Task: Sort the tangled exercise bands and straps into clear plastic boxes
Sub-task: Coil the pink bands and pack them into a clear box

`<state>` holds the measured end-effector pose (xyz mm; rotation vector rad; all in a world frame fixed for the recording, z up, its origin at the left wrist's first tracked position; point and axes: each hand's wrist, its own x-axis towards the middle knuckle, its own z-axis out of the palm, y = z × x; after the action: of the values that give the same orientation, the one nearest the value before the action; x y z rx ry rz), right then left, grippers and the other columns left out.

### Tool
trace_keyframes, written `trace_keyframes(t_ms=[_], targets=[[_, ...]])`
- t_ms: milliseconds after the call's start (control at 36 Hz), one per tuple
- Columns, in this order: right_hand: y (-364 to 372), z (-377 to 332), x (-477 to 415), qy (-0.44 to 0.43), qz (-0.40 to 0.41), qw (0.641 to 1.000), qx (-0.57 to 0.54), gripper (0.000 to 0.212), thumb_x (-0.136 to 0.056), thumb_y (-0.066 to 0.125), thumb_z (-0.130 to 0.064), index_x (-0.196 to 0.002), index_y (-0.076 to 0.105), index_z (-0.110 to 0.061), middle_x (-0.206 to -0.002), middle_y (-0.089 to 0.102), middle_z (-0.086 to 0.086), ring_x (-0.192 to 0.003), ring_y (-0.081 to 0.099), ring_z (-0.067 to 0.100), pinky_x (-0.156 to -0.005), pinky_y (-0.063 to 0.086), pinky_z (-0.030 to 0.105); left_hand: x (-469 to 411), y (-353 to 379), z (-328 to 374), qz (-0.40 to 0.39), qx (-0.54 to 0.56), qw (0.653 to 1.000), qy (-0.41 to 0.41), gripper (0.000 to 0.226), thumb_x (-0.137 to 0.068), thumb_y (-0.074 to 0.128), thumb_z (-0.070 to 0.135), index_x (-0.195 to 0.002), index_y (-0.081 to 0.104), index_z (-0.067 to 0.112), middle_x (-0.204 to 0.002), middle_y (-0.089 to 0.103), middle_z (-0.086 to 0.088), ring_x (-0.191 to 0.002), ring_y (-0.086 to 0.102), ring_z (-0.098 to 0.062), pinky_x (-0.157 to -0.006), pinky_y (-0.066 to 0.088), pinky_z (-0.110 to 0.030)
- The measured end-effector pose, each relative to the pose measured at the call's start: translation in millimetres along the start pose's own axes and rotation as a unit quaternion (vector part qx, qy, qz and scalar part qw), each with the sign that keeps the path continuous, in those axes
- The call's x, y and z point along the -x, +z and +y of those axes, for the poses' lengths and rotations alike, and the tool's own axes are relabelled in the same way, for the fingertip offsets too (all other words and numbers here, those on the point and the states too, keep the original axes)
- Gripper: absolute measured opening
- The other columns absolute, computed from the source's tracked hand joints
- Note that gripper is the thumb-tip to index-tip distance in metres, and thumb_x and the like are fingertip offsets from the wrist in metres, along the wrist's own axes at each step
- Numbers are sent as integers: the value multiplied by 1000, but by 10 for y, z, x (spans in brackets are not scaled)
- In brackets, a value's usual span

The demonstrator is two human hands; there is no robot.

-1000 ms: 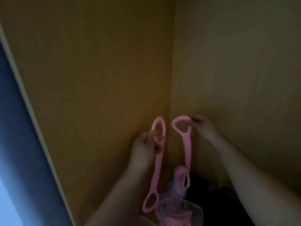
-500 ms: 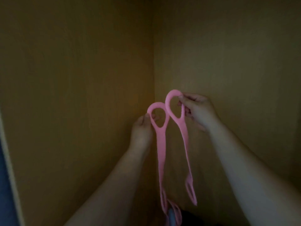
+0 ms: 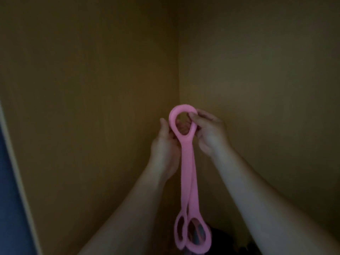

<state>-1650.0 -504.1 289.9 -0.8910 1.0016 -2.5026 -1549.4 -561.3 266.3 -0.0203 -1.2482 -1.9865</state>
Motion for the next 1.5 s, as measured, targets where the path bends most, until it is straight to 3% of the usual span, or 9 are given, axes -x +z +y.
trace_keyframes(t_ms=[361, 611, 750, 917, 1083, 1139, 1222, 1361, 1500], targets=[[-276, 375, -1, 80, -46, 988, 122, 17, -85, 63, 2, -99, 65, -8, -74, 68, 4, -61, 64, 13, -54, 53, 26, 20, -459, -562, -2, -243, 970, 10, 20, -97, 43, 0, -99, 45, 20, -92, 65, -10, -82, 65, -23, -84, 54, -43], [-1185, 884, 44, 207, -54, 949, 233, 17, -91, 60, -28, -101, 65, -14, -86, 68, 1, -72, 66, 11, -76, 54, 32, 26, -768, -1121, 46, -305, 949, -56, 27, -97, 42, 5, -123, 45, 10, -111, 63, -21, -86, 60, -25, -83, 51, -47], [-1909, 1505, 356, 257, -86, 825, 497, 14, -95, 56, -7, -100, 68, -5, -105, 67, 21, -85, 60, 23, -75, 50, 29, -2, -917, -1282, 57, -314, 946, -52, 25, -94, 44, 4, -114, 54, 15, -99, 66, -17, -80, 62, -24, -73, 52, -40], [-2301, 1985, 706, 306, -225, 656, 653, 41, -95, 54, -16, -136, 54, -16, -144, 44, 11, -133, 42, 28, -110, 32, 33, 48, -1041, -1440, 59, -312, 945, -77, 26, -95, 47, 14, -121, 46, 12, -98, 66, -17, -81, 62, -28, -76, 52, -43], [-2383, 2209, 923, 177, -299, 604, 717, 29, -92, 56, -45, -96, 58, -16, -108, 61, 11, -87, 58, 16, -77, 48, 24, 102, -1123, -1510, 54, -299, 950, -76, 28, -99, 44, 7, -127, 43, 6, -92, 65, -12, -69, 63, -14, -64, 51, -31], [-2574, 2336, 960, 212, -342, 563, 722, 70, -85, 40, -72, -126, 55, -18, -140, 45, 9, -124, 46, 27, -106, 37, 31, 139, -1140, -1543, 53, -292, 952, -76, 27, -99, 43, 6, -127, 43, 7, -87, 65, -7, -65, 61, -11, -60, 50, -29], [-2825, 2464, 978, 263, -375, 524, 718, 57, -94, 36, -44, -150, 27, -35, -161, 7, 6, -148, 8, 27, -120, 13, 40, 186, -1121, -1567, 51, -265, 959, -86, 27, -99, 42, 3, -126, 42, 8, -88, 64, -7, -65, 59, -11, -58, 49, -28], [-2739, 2386, 1038, 223, -356, 529, 738, 56, -100, 39, -32, -153, 20, -25, -161, 3, 10, -148, 4, 28, -121, 9, 39, 211, -1101, -1586, 59, -243, 964, -94, 28, -100, 42, 5, -125, 42, 17, -93, 65, -8, -68, 58, -15, -64, 47, -33], [-2524, 2191, 998, 185, -276, 597, 730, 37, -100, 43, -20, -135, 52, -13, -140, 48, 4, -121, 48, 16, -101, 35, 25, 228, -1085, -1570, 57, -253, 961, -97, 26, -100, 43, 6, -124, 44, 13, -95, 66, -9, -70, 59, -16, -66, 49, -33]])
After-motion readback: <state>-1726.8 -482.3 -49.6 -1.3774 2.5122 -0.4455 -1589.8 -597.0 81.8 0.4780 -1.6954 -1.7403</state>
